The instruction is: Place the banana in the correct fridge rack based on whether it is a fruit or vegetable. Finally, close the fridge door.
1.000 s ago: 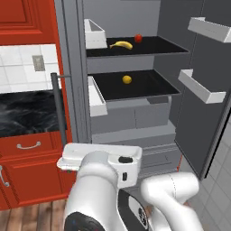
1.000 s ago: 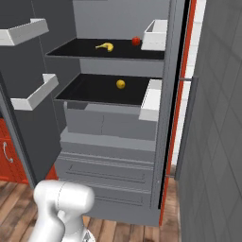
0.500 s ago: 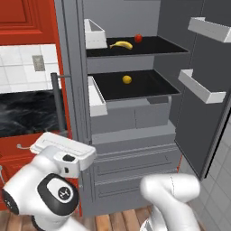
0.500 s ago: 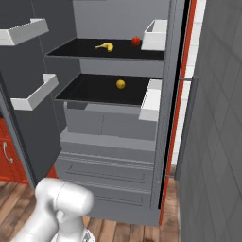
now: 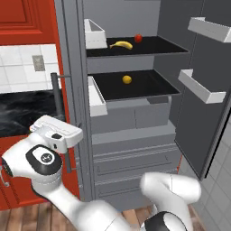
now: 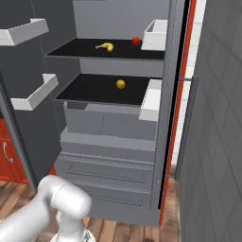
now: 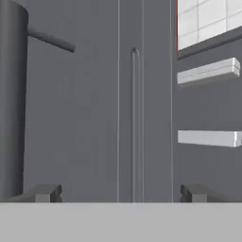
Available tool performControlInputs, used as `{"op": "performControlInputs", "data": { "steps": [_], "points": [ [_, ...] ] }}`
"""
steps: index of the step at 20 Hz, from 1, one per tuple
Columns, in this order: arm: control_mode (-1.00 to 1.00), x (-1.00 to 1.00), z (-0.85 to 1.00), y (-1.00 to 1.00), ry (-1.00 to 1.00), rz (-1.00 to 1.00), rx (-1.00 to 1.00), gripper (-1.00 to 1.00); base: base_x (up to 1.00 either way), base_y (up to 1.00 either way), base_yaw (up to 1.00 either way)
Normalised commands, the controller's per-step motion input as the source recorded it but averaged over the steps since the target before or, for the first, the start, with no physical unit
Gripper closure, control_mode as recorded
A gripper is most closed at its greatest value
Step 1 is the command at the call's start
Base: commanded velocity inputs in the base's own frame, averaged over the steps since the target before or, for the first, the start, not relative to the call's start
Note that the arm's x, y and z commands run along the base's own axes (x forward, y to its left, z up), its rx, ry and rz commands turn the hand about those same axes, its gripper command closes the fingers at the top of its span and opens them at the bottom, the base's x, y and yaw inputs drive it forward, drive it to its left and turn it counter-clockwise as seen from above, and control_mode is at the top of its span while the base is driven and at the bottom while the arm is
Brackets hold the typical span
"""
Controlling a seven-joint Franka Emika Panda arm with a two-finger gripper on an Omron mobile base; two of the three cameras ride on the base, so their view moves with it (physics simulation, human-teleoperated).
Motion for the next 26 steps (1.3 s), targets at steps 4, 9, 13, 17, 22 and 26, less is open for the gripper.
{"op": "performControlInputs", "data": {
  "steps": [4, 9, 13, 17, 22, 26],
  "points": [
    [-1.0, 0.88, -0.05, 0.0, 0.0, -0.14, 0.0, -1.0, 0.0, 0.0, 0.0],
    [-1.0, 0.33, 0.0, 0.04, 0.0, -0.08, 0.0, -1.0, 0.0, 0.0, 0.0],
    [-1.0, 0.03, 0.0, 0.03, 0.0, -0.09, 0.0, -1.0, 0.0, 0.0, 0.0],
    [-1.0, -0.84, 0.0, 0.52, -0.11, 0.0, -0.01, -1.0, 0.0, 0.0, 0.0],
    [-1.0, 0.53, 0.0, 0.74, -0.1, -0.13, -0.03, -1.0, 0.0, 0.0, 0.0],
    [-1.0, 0.88, 0.0, 0.02, 0.0, -0.15, 0.0, -1.0, 0.0, 0.0, 0.0]
  ]
}}
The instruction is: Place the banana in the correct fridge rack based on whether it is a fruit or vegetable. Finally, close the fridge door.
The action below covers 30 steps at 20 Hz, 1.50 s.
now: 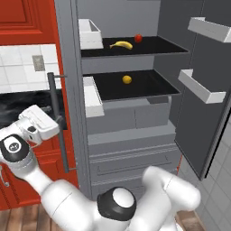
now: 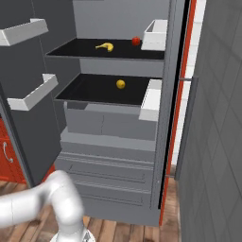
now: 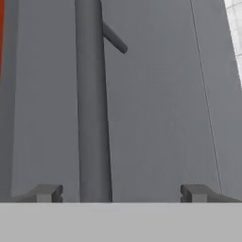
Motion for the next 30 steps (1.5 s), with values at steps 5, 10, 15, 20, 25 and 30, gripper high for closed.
{"op": "performControlInputs", "data": {
  "steps": [5, 10, 15, 20, 25, 30],
  "points": [
    [-1.0, 0.13, 0.11, -0.63, 0.04, -0.06, 0.08, -1.0, 0.0, 0.0, 0.0],
    [-1.0, 0.28, 0.23, -1.0, 0.06, -0.1, 0.14, -1.0, 0.0, 0.0, 0.0],
    [-1.0, 0.46, 0.19, -1.0, 0.03, -0.07, 0.1, -1.0, 0.0, 0.0, 0.0],
    [-1.0, 0.28, 0.3, -1.0, -0.08, 0.09, 0.06, -1.0, 0.0, 0.0, 0.0],
    [-1.0, 0.34, 0.35, -1.0, -0.06, 0.21, 0.05, -1.0, 0.0, 0.0, 0.0],
    [-1.0, 0.8, 0.49, -0.85, 0.0, 0.11, 0.11, -1.0, 0.0, 0.0, 0.0]
  ]
}}
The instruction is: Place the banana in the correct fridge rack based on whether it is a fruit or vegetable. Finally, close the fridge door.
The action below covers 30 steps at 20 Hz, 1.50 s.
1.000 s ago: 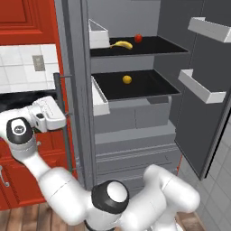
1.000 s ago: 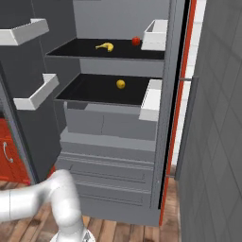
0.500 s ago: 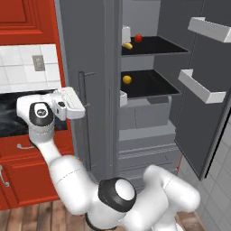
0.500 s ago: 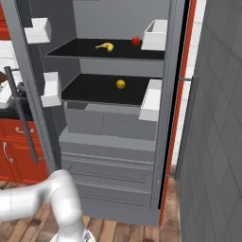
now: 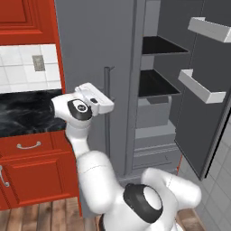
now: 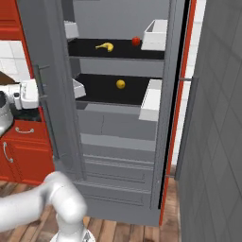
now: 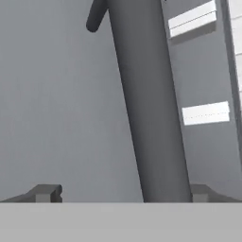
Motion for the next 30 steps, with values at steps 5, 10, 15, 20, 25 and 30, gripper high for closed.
{"op": "performControlInputs", "data": {
  "steps": [5, 10, 15, 20, 25, 30],
  "points": [
    [-1.0, 0.63, 0.7, -0.5, 0.0, 0.05, 0.09, -1.0, 0.0, 0.0, 0.0],
    [-1.0, 0.52, 0.75, -0.42, 0.0, 0.05, 0.05, -1.0, 0.0, 0.0, 0.0],
    [-1.0, 0.79, 0.5, -0.5, 0.0, 0.05, 0.01, -1.0, 0.0, 0.0, 0.0],
    [-1.0, 0.96, 0.21, -0.42, 0.0, 0.08, 0.0, -1.0, 0.0, 0.0, 0.0],
    [-1.0, 0.61, 0.03, -0.21, 0.0, 0.06, 0.0, -1.0, 0.0, 0.0, 0.0],
    [-1.0, -0.74, -0.1, -0.07, -0.06, 0.11, -0.01, -1.0, 0.0, 0.0, 0.0]
  ]
}}
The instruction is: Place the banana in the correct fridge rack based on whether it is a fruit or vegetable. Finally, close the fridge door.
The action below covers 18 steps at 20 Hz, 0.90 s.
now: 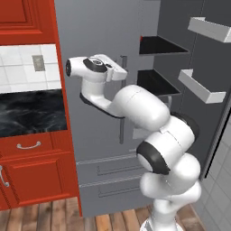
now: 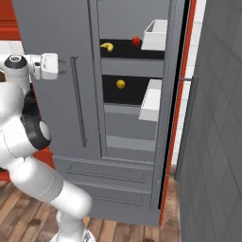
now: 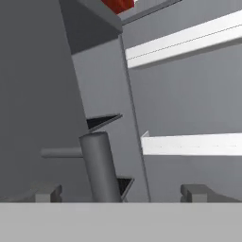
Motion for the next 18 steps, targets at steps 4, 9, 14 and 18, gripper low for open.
{"op": "performControlInputs", "data": {
  "steps": [4, 9, 14, 18],
  "points": [
    [-1.0, -0.96, 0.0, -0.54, -0.09, 0.23, 0.0, -1.0, 0.0, 0.0, 0.0],
    [-1.0, -1.0, -0.1, -0.84, -0.01, 0.3, 0.0, -1.0, 0.0, 0.0, 0.0],
    [-1.0, -1.0, -0.16, -0.81, 0.07, 0.32, 0.05, -1.0, 0.0, 0.0, 0.0],
    [-1.0, -1.0, -0.07, -0.8, 0.14, 0.32, 0.04, -1.0, 0.0, 0.0, 0.0]
  ]
}}
